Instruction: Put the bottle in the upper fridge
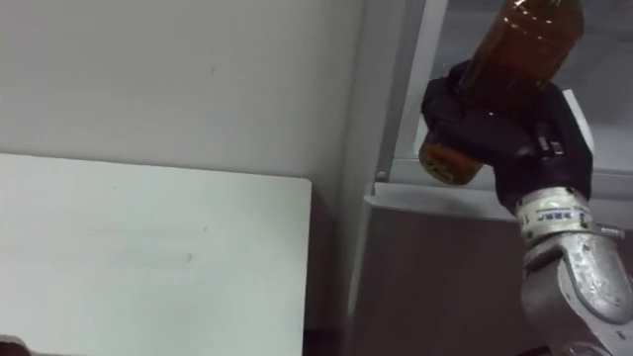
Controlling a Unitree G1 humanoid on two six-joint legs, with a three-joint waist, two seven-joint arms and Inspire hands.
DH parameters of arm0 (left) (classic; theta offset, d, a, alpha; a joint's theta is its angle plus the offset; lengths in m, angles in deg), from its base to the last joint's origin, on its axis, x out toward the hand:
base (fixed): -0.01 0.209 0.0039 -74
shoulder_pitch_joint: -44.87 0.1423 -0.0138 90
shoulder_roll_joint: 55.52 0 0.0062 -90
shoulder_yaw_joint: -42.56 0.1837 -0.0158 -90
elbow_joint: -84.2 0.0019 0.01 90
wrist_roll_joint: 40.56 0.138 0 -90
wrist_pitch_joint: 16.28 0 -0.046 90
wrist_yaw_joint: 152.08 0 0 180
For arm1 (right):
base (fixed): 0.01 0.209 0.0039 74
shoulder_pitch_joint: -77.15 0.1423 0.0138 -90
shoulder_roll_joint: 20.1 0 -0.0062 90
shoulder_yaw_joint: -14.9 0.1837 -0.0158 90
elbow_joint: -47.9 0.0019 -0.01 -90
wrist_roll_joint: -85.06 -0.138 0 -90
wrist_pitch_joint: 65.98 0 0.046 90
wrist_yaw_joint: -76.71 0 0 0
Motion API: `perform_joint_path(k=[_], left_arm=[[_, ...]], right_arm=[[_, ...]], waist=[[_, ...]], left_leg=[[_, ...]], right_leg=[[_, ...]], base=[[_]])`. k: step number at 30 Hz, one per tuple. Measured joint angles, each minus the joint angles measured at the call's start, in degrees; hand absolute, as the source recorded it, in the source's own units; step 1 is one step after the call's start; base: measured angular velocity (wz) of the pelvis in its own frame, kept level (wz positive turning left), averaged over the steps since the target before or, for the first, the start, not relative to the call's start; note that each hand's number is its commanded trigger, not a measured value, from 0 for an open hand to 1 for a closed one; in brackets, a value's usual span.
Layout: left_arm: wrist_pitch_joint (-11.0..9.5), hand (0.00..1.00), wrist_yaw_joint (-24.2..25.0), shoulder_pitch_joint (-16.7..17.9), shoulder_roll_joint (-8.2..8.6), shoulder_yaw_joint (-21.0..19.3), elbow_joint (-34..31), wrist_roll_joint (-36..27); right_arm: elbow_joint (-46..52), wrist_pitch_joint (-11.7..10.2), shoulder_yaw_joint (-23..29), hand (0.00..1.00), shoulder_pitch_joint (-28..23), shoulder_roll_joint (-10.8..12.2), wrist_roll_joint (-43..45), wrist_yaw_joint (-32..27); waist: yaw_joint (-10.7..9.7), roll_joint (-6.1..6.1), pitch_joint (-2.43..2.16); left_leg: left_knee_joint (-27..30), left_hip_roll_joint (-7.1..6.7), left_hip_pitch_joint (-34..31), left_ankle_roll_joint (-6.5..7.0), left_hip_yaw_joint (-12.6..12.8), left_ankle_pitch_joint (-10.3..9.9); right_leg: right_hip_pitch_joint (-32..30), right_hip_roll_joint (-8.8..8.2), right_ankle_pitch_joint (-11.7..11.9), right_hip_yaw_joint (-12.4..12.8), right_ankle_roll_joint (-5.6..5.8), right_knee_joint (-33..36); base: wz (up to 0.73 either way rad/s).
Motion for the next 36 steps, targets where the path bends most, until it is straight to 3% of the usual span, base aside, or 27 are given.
perform_joint_path(k=[6,10,20,25,26,29,36], left_arm=[[-0.1,0.0,-0.1,0.6,-0.04,-0.5,0.0,0.1],[-0.1,0.0,-0.3,0.8,-0.06,-0.5,0.1,0.1],[-0.2,0.0,-0.5,0.8,-0.1,-0.5,0.1,1.2],[-0.3,0.0,-0.5,0.8,-0.14,-0.5,0.0,1.2],[-0.4,0.0,-0.5,0.8,-0.3,-0.3,0.1,1.2],[-0.9,0.0,-0.5,0.5,-0.57,-0.4,1.2,1.2],[-0.6,0.0,0.1,0.1,-0.82,-0.7,1.7,1.7]], right_arm=[[1.8,0.0,6.8,1.0,0.0,-0.1,0.1,-1.9],[1.8,0.0,7.8,1.0,0.0,-1.6,-0.4,-2.9],[1.7,0.1,8.2,1.0,0.0,-1.6,0.0,-5.2],[1.4,0.1,8.2,1.0,0.0,-1.6,0.1,-6.4],[1.2,0.0,8.1,1.0,0.0,-1.6,0.1,-7.1],[-1.2,0.0,7.7,1.0,0.3,-1.6,0.6,-8.4],[-6.4,0.1,6.2,1.0,1.9,-1.6,2.3,-11.6]], waist=[[-1.9,-0.16,-0.26],[-3.2,-0.21,-0.32],[-3.4,-0.2,-0.28],[-2.3,-0.37,0.23],[-1.6,-0.59,0.6],[-0.6,-1.26,0.87],[1.7,-1.73,0.59]], left_leg=[[0.1,0.02,-0.5,-0.02,0.7,-0.1],[-0.1,0.08,-0.5,-0.09,0.9,-0.2],[0.0,0.86,0.2,-0.74,1.5,-0.7],[-0.1,0.84,0.3,-0.73,1.5,-0.8],[-0.2,0.85,0.6,-0.74,1.6,-0.8],[0.2,0.86,0.8,-0.8,1.6,-0.9],[0.9,0.77,-0.2,-0.78,1.4,-0.9]], right_leg=[[-0.6,0.07,-0.1,0.2,-0.19,-0.8],[-0.6,0.17,-0.1,0.2,-0.19,-0.8],[0.3,0.77,0.0,0.0,-0.33,-0.8],[0.3,0.75,0.0,0.1,-0.37,-0.7],[0.2,0.74,-0.1,0.1,-0.48,-0.4],[0.1,0.62,-0.4,0.1,-0.75,0.1],[-0.6,0.61,-0.5,0.1,-0.77,0.1]], base=[[-0.05],[-0.01],[-0.05],[-0.01],[-0.07],[-0.02],[0.02]])
